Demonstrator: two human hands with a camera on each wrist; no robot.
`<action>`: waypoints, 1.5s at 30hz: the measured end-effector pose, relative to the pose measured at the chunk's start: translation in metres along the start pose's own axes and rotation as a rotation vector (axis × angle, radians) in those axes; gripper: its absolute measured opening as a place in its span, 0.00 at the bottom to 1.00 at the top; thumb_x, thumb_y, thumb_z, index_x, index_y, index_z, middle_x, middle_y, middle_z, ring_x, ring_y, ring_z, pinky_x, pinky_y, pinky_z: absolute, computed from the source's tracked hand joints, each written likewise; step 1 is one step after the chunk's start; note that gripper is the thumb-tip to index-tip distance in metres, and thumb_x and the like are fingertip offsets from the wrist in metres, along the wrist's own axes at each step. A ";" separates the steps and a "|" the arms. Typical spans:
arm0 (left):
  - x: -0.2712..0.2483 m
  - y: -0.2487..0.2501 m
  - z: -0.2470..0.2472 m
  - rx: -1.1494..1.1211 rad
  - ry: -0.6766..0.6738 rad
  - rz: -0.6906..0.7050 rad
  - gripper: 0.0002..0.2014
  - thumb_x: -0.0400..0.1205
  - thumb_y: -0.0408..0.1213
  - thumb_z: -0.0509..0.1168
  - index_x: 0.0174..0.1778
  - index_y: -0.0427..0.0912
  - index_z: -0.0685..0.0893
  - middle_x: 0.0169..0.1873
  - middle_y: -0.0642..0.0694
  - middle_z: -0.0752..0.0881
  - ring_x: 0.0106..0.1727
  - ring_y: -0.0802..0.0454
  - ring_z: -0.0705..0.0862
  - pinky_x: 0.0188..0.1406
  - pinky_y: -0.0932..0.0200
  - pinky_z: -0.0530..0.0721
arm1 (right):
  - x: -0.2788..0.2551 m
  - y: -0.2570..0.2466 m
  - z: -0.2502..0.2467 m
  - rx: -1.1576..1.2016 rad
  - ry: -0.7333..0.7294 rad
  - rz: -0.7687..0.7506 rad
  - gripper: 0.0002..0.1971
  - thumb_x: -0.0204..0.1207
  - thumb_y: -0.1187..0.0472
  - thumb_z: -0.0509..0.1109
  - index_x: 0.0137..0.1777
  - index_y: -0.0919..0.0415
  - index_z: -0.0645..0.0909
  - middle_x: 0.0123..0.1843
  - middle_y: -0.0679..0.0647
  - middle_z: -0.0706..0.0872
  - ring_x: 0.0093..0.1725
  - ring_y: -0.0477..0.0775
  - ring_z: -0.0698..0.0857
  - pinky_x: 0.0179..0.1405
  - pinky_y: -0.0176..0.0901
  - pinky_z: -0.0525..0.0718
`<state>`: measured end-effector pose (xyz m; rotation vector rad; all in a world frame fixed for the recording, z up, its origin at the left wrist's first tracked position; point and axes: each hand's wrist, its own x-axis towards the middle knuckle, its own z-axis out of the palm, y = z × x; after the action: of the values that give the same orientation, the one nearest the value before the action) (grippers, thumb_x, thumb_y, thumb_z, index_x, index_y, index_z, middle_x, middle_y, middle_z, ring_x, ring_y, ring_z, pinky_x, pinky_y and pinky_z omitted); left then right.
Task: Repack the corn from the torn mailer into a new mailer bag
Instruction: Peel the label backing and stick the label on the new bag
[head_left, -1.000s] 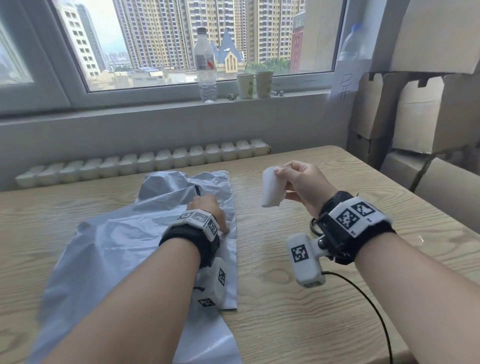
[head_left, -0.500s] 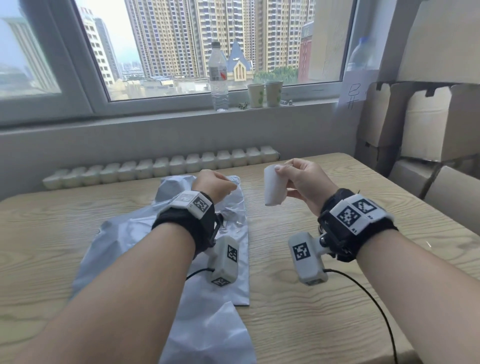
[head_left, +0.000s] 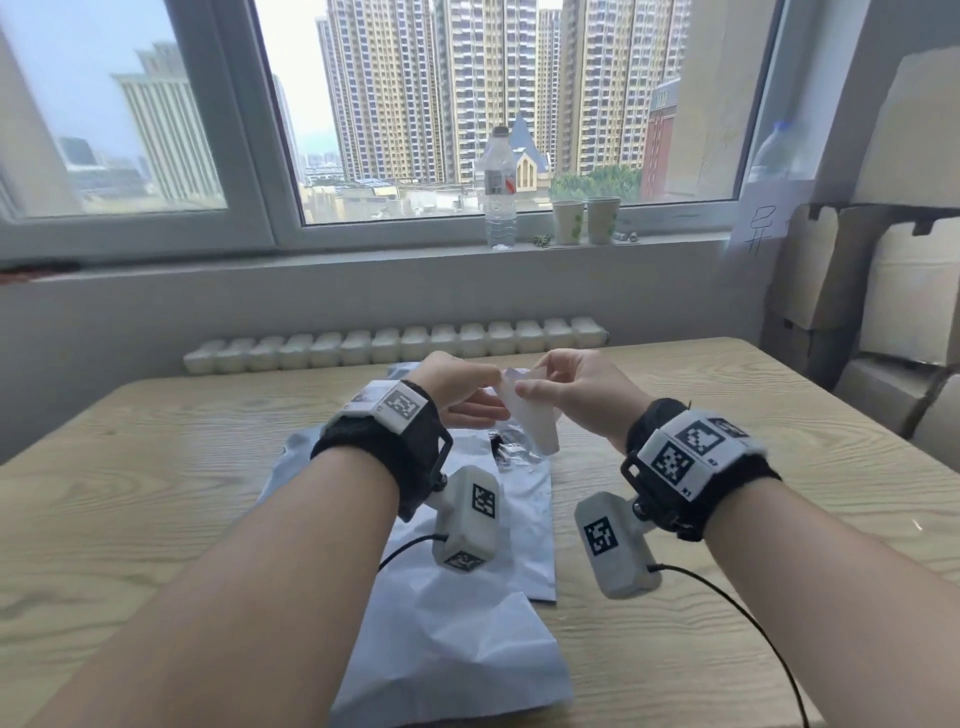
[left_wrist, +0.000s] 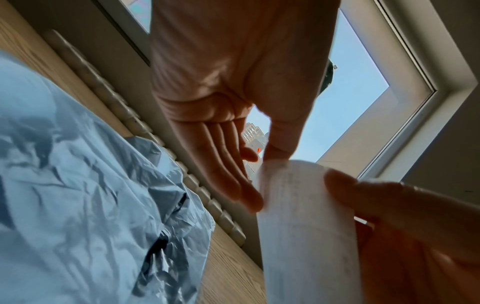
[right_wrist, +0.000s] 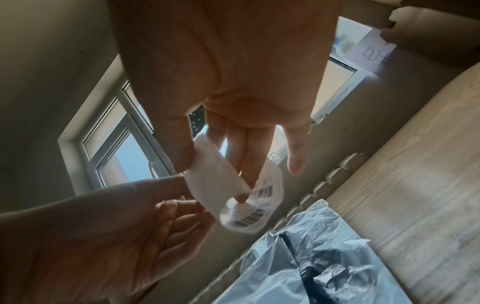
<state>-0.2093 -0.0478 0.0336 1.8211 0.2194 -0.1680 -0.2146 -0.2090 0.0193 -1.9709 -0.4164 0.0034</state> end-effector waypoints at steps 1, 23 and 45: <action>-0.002 -0.002 -0.004 -0.006 0.005 0.003 0.10 0.79 0.27 0.64 0.54 0.29 0.83 0.43 0.33 0.90 0.39 0.45 0.91 0.38 0.57 0.91 | 0.000 -0.002 0.003 -0.026 -0.006 -0.005 0.08 0.73 0.58 0.76 0.37 0.54 0.80 0.40 0.51 0.86 0.37 0.45 0.83 0.33 0.31 0.78; -0.058 -0.039 -0.090 -0.026 0.142 0.179 0.23 0.71 0.12 0.65 0.54 0.42 0.84 0.59 0.39 0.84 0.55 0.44 0.87 0.41 0.59 0.91 | -0.005 -0.032 0.080 -0.132 -0.058 -0.020 0.08 0.70 0.60 0.78 0.45 0.44 0.86 0.44 0.51 0.87 0.38 0.48 0.84 0.42 0.44 0.87; -0.081 -0.102 -0.108 0.132 0.047 0.085 0.45 0.66 0.15 0.75 0.80 0.39 0.68 0.54 0.37 0.86 0.45 0.47 0.87 0.39 0.63 0.90 | -0.015 -0.031 0.134 -0.401 -0.279 0.029 0.39 0.60 0.69 0.83 0.74 0.63 0.75 0.65 0.55 0.84 0.61 0.55 0.84 0.66 0.45 0.80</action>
<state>-0.3121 0.0769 -0.0159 1.9635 0.1669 -0.0813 -0.2624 -0.0838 -0.0134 -2.3826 -0.6065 0.2321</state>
